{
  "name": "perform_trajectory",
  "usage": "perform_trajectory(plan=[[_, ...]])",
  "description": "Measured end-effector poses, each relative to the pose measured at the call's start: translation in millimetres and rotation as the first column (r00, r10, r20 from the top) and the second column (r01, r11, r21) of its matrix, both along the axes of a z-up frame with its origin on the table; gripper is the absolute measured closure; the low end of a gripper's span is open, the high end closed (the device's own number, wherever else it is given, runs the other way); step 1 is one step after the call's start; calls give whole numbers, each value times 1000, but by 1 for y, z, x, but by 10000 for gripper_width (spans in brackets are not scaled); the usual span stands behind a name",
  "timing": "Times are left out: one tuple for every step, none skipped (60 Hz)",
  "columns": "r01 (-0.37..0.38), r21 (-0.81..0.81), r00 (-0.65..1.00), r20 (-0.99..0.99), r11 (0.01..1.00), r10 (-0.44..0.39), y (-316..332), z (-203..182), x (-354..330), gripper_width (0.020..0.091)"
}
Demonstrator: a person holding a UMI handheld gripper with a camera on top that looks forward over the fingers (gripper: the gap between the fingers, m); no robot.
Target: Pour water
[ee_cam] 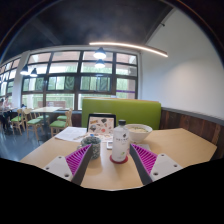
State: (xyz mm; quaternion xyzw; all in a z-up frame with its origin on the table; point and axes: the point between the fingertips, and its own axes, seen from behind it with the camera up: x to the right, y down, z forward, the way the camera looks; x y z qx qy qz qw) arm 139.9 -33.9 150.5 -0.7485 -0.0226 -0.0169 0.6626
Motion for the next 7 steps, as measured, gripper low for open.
perform_trajectory(plan=[[-8, 3, 1000, 0, 1000, 8, -2, 0, -2, 277], [-18, 7, 1000, 2, 1000, 18, -10, 1, -6, 274], [-29, 8, 1000, 4, 1000, 29, -19, 2, -12, 274], [-40, 8, 999, 6, 999, 40, -26, 2, -16, 273], [-51, 5, 999, 7, 999, 51, -35, 2, -21, 274], [-61, 0, 998, 8, 998, 61, -42, 0, -25, 274], [-70, -5, 997, 10, 998, 70, -49, -1, -29, 276]])
